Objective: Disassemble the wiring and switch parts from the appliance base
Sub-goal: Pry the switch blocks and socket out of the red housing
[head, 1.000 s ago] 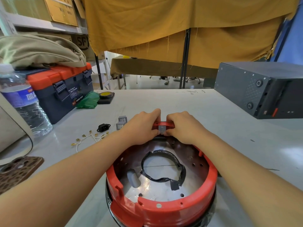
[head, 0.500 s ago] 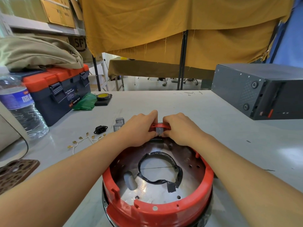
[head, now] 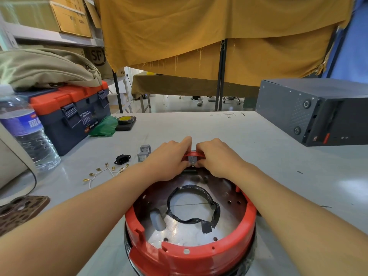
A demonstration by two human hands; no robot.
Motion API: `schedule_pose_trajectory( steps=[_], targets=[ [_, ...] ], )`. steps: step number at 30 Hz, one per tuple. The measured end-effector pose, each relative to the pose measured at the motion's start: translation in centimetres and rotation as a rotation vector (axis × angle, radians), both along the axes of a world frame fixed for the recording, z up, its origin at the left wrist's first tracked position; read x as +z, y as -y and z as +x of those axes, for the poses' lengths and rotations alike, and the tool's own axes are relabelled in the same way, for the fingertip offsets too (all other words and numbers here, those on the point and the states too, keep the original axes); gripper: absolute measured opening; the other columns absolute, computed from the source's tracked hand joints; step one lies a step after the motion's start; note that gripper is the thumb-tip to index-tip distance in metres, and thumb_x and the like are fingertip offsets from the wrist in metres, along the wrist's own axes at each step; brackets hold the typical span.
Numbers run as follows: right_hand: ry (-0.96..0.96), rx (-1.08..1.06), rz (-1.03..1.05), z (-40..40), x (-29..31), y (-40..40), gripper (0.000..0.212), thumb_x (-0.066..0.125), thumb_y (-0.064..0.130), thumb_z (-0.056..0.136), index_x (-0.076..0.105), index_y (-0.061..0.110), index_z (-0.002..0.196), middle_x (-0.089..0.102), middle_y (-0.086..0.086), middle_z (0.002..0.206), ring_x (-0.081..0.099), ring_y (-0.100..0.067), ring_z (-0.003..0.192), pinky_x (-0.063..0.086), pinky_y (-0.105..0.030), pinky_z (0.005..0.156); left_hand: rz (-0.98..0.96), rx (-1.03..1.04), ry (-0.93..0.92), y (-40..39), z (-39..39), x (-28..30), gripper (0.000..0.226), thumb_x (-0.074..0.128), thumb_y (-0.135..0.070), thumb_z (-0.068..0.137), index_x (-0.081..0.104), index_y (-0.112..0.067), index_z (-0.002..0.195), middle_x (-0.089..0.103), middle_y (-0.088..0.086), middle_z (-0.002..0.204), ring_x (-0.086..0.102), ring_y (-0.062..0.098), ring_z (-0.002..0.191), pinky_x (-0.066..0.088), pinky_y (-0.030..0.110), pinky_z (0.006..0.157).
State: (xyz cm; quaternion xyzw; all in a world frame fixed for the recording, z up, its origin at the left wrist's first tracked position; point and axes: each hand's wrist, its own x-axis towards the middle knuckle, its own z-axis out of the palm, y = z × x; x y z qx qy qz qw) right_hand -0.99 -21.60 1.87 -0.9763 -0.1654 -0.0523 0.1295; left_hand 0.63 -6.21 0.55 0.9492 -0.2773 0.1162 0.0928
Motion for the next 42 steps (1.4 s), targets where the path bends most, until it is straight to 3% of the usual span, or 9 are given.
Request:
schedule_pose_trajectory(
  steps=[4,10,18,22,26,30,34,38,42],
  targets=[
    [0.042,-0.035,-0.04,0.3,-0.1,-0.3,0.014,0.052,0.004,0.089,0.048,0.015,0.081,0.042,-0.004,0.075,0.048,-0.028,0.074,0.035,-0.032,0.06,-0.026,0.03,-0.026,0.4,0.3,0.1,0.013,0.048,-0.015,0.089,0.036,-0.016,0.095,0.054,0.009,0.081,0.052,0.032,0.075,0.045,0.047,0.069],
    [0.042,-0.037,-0.007,0.5,-0.3,0.0,0.008,0.052,0.011,0.089,0.05,0.015,0.082,0.045,-0.005,0.078,0.049,-0.029,0.073,0.035,-0.032,0.059,-0.123,0.055,-0.069,0.3,0.4,-0.2,0.016,0.051,-0.015,0.087,0.04,-0.016,0.098,0.057,0.009,0.081,0.053,0.03,0.076,0.046,0.044,0.07],
    [0.029,-0.016,0.091,0.7,-0.7,0.2,0.015,0.058,0.029,0.088,0.047,0.02,0.085,0.048,-0.004,0.087,0.049,-0.025,0.077,0.038,-0.031,0.063,-0.411,0.06,-0.195,0.0,0.5,0.2,0.031,0.067,-0.031,0.081,0.048,-0.022,0.104,0.064,-0.005,0.09,0.06,0.006,0.078,0.042,0.014,0.064],
    [0.02,0.013,0.108,0.8,-1.0,0.2,0.019,0.06,0.03,0.087,0.055,0.02,0.103,0.056,-0.005,0.098,0.049,-0.022,0.08,0.037,-0.029,0.065,-0.498,0.109,-0.206,-0.1,0.7,0.6,0.025,0.06,-0.034,0.088,0.062,-0.024,0.111,0.064,-0.004,0.095,0.06,0.01,0.084,0.044,0.021,0.075],
    [0.01,0.047,0.13,0.9,-1.0,0.3,0.029,0.062,0.03,0.086,0.056,0.023,0.114,0.061,-0.003,0.106,0.054,-0.021,0.086,0.038,-0.029,0.068,-0.584,0.168,-0.186,-0.4,0.9,0.6,0.01,0.059,-0.021,0.09,0.066,-0.022,0.097,0.066,-0.001,0.092,0.057,0.008,0.074,0.045,0.024,0.075],
    [-0.021,0.054,0.113,1.0,-1.2,0.3,0.035,0.053,0.04,0.092,0.054,0.028,0.125,0.06,-0.003,0.11,0.057,-0.025,0.099,0.041,-0.03,0.072,-0.661,0.203,-0.203,-0.7,1.3,0.4,0.003,0.064,-0.02,0.085,0.063,-0.019,0.088,0.068,0.002,0.093,0.059,0.014,0.079,0.047,0.029,0.076],
    [-0.034,0.043,0.065,1.0,-1.1,0.1,0.04,0.034,0.048,0.099,0.062,0.021,0.108,0.063,-0.009,0.105,0.057,-0.03,0.099,0.047,-0.037,0.078,-0.799,0.233,-0.241,-0.9,1.4,0.5,0.008,0.066,-0.015,0.082,0.062,-0.019,0.088,0.068,0.001,0.086,0.063,0.02,0.081,0.049,0.032,0.074],
    [-0.056,0.046,0.073,1.1,-0.9,0.2,0.042,0.034,0.047,0.1,0.063,0.017,0.098,0.061,-0.007,0.092,0.055,-0.027,0.092,0.047,-0.037,0.076,-0.989,0.217,-0.302,-2.3,1.5,1.3,0.028,0.065,-0.013,0.083,0.06,-0.03,0.104,0.063,-0.001,0.089,0.065,0.021,0.087,0.053,0.035,0.078],
    [-0.072,0.051,0.098,1.2,-0.9,0.4,0.041,0.035,0.046,0.1,0.063,0.016,0.093,0.057,-0.003,0.081,0.054,-0.025,0.086,0.044,-0.035,0.072,-0.949,0.28,-0.256,-5.9,2.8,2.5,0.025,0.067,-0.012,0.084,0.066,-0.03,0.101,0.06,0.0,0.091,0.064,0.017,0.082,0.05,0.03,0.078]
  ],
)
